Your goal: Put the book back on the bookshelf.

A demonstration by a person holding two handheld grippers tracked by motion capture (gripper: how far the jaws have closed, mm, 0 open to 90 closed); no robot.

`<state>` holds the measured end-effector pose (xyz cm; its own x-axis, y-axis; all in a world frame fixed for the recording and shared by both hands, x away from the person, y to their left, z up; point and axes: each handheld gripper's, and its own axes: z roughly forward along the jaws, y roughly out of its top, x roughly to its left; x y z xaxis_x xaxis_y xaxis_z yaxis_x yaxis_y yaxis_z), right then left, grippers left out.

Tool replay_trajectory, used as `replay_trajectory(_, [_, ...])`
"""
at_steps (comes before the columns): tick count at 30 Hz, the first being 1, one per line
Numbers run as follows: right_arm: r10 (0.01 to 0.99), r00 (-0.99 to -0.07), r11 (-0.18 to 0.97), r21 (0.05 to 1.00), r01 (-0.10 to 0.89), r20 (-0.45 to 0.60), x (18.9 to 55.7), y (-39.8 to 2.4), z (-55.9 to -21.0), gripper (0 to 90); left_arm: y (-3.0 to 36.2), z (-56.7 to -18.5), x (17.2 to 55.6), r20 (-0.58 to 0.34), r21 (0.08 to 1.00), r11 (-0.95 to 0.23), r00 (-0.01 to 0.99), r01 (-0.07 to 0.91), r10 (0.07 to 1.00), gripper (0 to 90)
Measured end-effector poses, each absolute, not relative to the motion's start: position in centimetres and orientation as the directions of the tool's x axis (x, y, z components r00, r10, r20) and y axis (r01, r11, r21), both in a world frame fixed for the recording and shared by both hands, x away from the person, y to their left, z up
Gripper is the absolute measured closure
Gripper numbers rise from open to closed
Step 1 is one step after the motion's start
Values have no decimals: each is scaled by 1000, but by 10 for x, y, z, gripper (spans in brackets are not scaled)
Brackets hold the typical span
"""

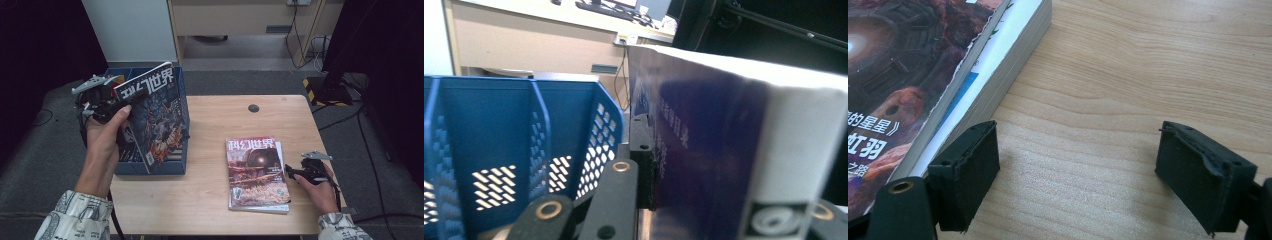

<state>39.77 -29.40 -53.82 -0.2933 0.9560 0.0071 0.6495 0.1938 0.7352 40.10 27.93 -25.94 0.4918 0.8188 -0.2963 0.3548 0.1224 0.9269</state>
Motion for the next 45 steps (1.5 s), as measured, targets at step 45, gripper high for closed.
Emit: replay_trajectory(45, [955, -298, 201, 733, 650, 2, 398, -294, -538, 172, 354, -261, 409, -258, 935, 139, 361, 325, 896, 819])
